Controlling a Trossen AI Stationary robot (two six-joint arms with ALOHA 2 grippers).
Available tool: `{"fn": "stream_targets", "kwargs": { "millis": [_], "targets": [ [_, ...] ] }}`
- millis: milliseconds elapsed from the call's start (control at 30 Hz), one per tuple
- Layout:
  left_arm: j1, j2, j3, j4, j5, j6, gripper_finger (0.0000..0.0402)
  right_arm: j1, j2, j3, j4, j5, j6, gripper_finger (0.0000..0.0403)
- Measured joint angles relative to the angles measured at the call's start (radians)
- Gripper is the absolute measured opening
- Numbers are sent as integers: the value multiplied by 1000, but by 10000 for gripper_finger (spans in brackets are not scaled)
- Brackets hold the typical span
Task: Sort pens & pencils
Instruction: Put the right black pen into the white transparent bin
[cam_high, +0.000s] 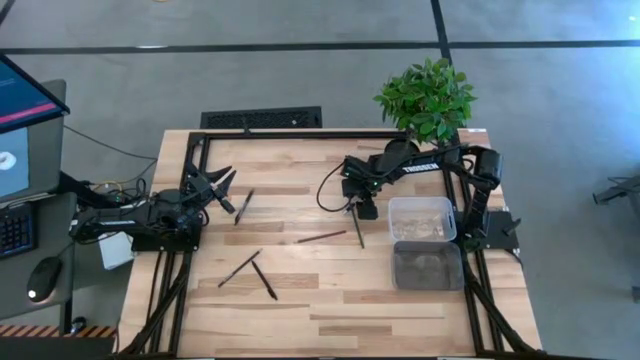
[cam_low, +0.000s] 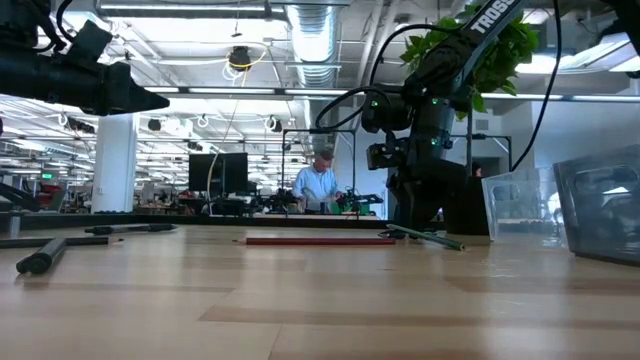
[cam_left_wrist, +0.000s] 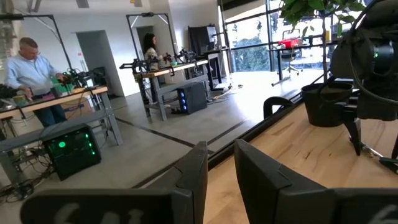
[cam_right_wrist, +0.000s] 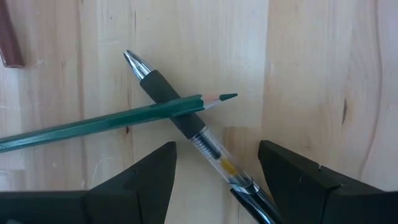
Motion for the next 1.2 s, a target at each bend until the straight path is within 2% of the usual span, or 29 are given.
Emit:
{"fn": "stream_targets", "kwargs": {
  "millis": [133,467,633,867,1200],
  "targets": [
    [0,0,0,0,0,0,73,0,0,0,0,3,0,241],
    [0,0,0,0,0,0,73,-1,0,0,4,7,-2,139],
    [0,0,0,0,0,0,73,-1,1,0,10,9,-2,102],
    [0,0,0,0,0,0,73,-1,1,0,17,9,-2,77],
    [0,0,0,0,0,0,73,-1,6,24,-13,9,4,74]
  ]
}}
